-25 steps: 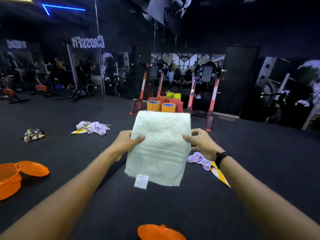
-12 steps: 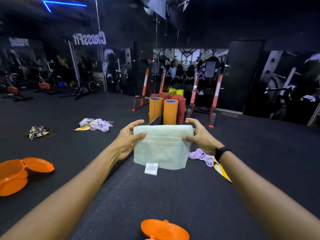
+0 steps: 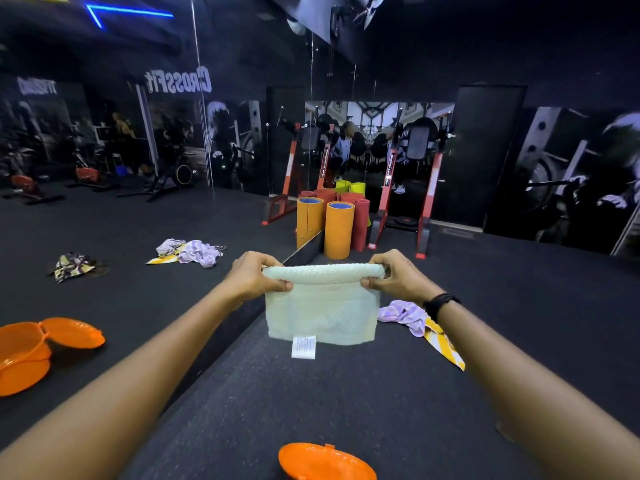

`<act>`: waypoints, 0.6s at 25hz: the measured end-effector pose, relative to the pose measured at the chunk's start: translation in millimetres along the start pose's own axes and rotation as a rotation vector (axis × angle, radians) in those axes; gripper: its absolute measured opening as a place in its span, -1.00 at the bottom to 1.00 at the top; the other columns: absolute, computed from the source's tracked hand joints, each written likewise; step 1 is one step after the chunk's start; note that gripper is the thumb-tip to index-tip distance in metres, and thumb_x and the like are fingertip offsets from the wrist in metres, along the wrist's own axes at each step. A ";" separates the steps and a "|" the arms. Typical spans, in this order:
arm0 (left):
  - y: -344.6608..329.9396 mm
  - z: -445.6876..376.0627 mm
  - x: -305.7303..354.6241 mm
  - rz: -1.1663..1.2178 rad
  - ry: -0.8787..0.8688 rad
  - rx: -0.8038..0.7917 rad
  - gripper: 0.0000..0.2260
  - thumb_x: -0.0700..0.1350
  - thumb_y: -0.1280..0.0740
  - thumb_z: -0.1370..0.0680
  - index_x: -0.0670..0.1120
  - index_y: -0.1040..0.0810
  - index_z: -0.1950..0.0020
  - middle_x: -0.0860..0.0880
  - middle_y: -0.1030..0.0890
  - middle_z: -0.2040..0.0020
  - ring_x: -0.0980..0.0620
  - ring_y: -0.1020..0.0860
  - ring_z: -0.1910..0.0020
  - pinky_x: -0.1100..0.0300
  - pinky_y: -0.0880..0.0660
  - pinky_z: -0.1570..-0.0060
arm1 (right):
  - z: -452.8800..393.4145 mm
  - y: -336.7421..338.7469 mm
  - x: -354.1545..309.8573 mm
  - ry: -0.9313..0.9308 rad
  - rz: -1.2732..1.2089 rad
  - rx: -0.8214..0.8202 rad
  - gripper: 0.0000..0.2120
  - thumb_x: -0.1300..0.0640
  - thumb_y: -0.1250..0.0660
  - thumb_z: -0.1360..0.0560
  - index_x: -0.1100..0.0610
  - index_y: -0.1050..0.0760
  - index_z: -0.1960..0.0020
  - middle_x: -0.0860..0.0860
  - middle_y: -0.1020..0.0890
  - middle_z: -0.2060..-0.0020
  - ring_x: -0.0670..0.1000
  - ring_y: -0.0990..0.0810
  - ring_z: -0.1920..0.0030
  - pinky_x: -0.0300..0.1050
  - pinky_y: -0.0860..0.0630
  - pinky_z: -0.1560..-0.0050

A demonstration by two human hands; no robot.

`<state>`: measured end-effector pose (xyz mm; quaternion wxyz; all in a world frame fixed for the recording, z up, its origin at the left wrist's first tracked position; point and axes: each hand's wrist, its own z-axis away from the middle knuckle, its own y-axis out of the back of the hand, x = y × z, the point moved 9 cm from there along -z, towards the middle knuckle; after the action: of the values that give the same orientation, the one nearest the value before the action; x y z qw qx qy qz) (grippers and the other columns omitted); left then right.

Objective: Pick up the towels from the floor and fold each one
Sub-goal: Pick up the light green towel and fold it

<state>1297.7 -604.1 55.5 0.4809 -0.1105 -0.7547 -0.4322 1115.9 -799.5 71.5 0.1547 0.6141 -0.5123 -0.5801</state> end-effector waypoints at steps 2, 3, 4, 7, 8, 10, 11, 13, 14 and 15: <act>5.2 3.8 15.7 0.067 -0.082 -0.010 -0.78 -0.02 -0.58 -0.31 0.00 -0.66 0.10 -0.05 -0.64 0.10 0.02 -0.58 0.08 0.23 -0.48 0.17 | 2.9 11.0 -4.6 -0.026 -0.247 0.003 -0.82 0.14 -0.47 -0.44 0.21 -0.51 0.12 0.05 -0.58 0.23 -0.07 -0.52 0.24 -0.16 -0.45 0.20; 3.2 8.4 23.3 0.201 -0.106 -0.049 -0.74 -0.09 -0.57 -0.35 -0.08 -0.63 0.01 -0.05 -0.65 0.09 0.06 -0.60 0.10 0.29 -0.50 0.20 | 5.6 15.9 -8.1 -0.039 -0.449 -0.002 -0.83 0.17 -0.46 -0.45 0.19 -0.52 0.02 0.03 -0.62 0.16 -0.08 -0.58 0.17 -0.20 -0.52 0.15; 0.0 11.5 27.6 0.293 -0.119 -0.093 -0.66 -0.14 -0.56 -0.36 -0.13 -0.59 -0.08 -0.05 -0.66 0.06 0.08 -0.62 0.09 0.32 -0.51 0.21 | 7.6 16.5 -11.8 -0.047 -0.607 -0.049 -0.76 0.19 -0.45 -0.45 0.17 -0.52 -0.09 0.02 -0.66 0.06 -0.07 -0.64 0.08 -0.20 -0.57 0.09; -14.2 18.4 20.4 0.446 -0.106 -0.116 -0.41 0.01 -0.62 -0.23 -0.12 -0.55 -0.19 -0.06 -0.68 -0.02 0.08 -0.66 0.06 0.33 -0.53 0.25 | 22.0 -7.2 -13.2 -0.102 -0.707 -0.185 -0.66 0.22 -0.40 -0.49 0.14 -0.49 -0.25 0.02 -0.68 -0.07 0.00 -0.66 -0.07 -0.17 -0.60 0.07; -17.4 19.5 13.2 0.512 -0.080 -0.074 -0.34 0.11 -0.62 -0.18 -0.11 -0.54 -0.19 -0.07 -0.69 -0.04 0.06 -0.67 0.06 0.29 -0.54 0.28 | 21.9 -10.5 -9.4 -0.098 -0.761 -0.111 -0.66 0.21 -0.38 -0.51 0.16 -0.48 -0.27 0.04 -0.67 -0.09 0.05 -0.66 -0.09 -0.15 -0.60 0.07; -32.1 21.6 1.4 0.578 0.009 -0.095 -0.33 0.10 -0.60 -0.20 -0.10 -0.50 -0.22 -0.07 -0.67 -0.09 -0.01 -0.66 -0.02 0.21 -0.57 0.26 | 18.5 -11.8 -2.1 -0.115 -0.916 0.048 -0.62 0.17 -0.35 -0.53 0.21 -0.43 -0.32 0.11 -0.64 -0.15 0.10 -0.63 -0.14 -0.10 -0.60 -0.01; -40.8 24.5 -0.3 0.594 0.023 -0.125 -0.36 0.03 -0.59 -0.24 -0.11 -0.49 -0.25 -0.08 -0.66 -0.12 -0.04 -0.65 -0.06 0.21 -0.58 0.23 | 17.6 -13.9 1.3 -0.126 -0.956 0.077 -0.59 0.16 -0.36 -0.53 0.21 -0.42 -0.34 0.11 -0.63 -0.17 0.10 -0.62 -0.16 -0.08 -0.59 -0.06; -46.4 25.8 0.2 0.652 -0.002 -0.133 -0.32 0.03 -0.62 -0.21 -0.14 -0.50 -0.25 -0.10 -0.66 -0.13 -0.05 -0.64 -0.08 0.21 -0.58 0.16 | 15.5 -18.0 3.6 -0.132 -0.965 0.038 -0.54 0.13 -0.39 -0.49 0.18 -0.40 -0.36 0.09 -0.62 -0.20 0.09 -0.60 -0.21 -0.03 -0.55 -0.17; -45.6 25.8 -1.9 0.684 0.007 -0.125 -0.27 0.07 -0.64 -0.15 -0.14 -0.51 -0.24 -0.10 -0.66 -0.12 -0.05 -0.64 -0.07 0.20 -0.58 0.14 | 16.1 -23.2 4.5 -0.139 -0.937 -0.037 -0.51 0.13 -0.41 -0.47 0.15 -0.39 -0.37 0.07 -0.61 -0.21 0.07 -0.59 -0.22 0.00 -0.53 -0.20; -44.1 25.7 -4.6 0.708 0.018 -0.118 -0.23 0.08 -0.65 -0.13 -0.15 -0.51 -0.24 -0.11 -0.66 -0.12 -0.05 -0.65 -0.07 0.20 -0.58 0.14 | 18.3 -29.1 6.1 -0.151 -0.891 -0.111 -0.48 0.15 -0.44 -0.46 0.12 -0.38 -0.38 0.05 -0.61 -0.22 0.06 -0.59 -0.22 0.03 -0.53 -0.20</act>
<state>1258.2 -610.0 23.5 0.6001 -0.3889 -0.6393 -0.2828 1111.8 -784.7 40.2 -0.1149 0.7214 -0.1761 -0.6598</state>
